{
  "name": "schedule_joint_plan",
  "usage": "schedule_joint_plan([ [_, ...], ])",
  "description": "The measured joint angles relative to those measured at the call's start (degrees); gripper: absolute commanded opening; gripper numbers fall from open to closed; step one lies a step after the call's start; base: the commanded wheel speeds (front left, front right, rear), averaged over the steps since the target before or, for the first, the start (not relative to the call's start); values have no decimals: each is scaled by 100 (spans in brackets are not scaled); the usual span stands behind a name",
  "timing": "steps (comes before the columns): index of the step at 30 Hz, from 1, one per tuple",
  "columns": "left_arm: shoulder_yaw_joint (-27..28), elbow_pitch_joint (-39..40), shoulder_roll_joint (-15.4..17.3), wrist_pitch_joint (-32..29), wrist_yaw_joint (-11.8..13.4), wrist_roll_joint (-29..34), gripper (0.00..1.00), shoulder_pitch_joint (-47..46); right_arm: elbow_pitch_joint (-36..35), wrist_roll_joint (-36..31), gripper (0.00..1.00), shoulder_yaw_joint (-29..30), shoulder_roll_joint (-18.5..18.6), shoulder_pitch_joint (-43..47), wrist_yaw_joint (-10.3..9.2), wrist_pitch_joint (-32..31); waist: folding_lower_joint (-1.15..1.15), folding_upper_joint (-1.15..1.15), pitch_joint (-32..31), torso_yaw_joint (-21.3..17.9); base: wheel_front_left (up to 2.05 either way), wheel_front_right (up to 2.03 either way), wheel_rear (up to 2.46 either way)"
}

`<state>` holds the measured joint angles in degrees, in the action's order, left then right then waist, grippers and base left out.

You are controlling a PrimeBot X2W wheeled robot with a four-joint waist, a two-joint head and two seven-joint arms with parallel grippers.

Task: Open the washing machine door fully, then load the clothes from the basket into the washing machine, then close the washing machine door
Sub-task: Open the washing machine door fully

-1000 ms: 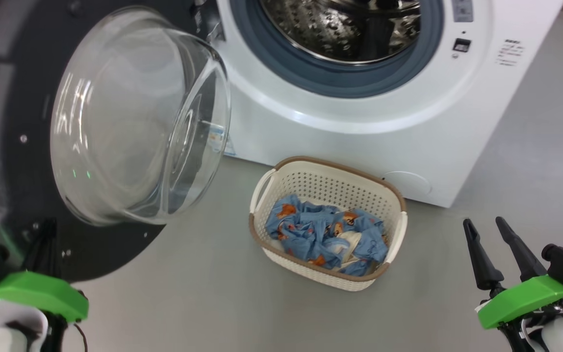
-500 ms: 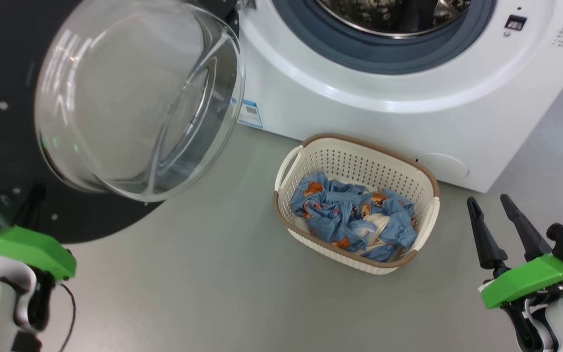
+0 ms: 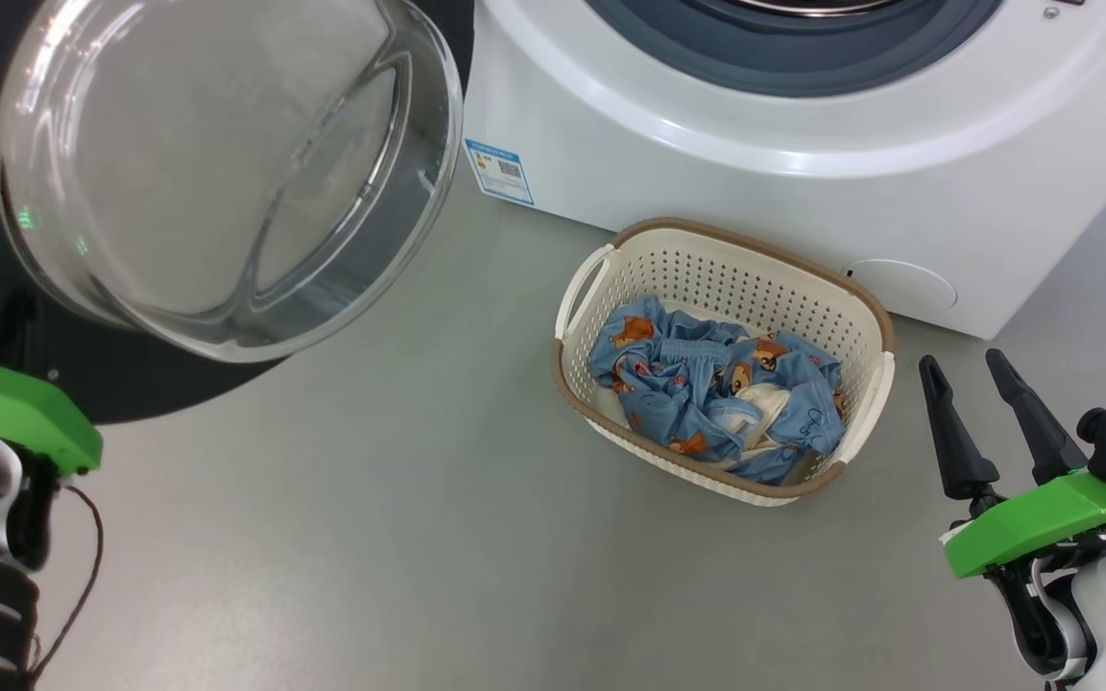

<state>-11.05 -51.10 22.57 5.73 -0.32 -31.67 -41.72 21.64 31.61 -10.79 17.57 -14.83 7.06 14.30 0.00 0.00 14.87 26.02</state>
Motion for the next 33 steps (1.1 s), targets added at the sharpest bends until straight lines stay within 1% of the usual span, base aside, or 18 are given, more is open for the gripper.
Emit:
schedule_joint_plan([
  [9, -37, -743, 9, 134, -23, 14, 0, -590, 7, -40, 100, 1, -1, -136, 0, 0, 0, 0, 158, 15, 0, 0, 0],
  [17, -115, -1345, 37, 296, -86, 56, 0, -957, 38, -40, 100, -15, -89, -138, 0, 0, 0, 0, 96, -19, 0, 0, 0],
  [33, -211, -1942, 45, 547, -253, 57, 0, -1135, 42, -38, 100, -18, -92, -132, 0, 0, 0, 0, -64, -45, 0, 0, 0],
])
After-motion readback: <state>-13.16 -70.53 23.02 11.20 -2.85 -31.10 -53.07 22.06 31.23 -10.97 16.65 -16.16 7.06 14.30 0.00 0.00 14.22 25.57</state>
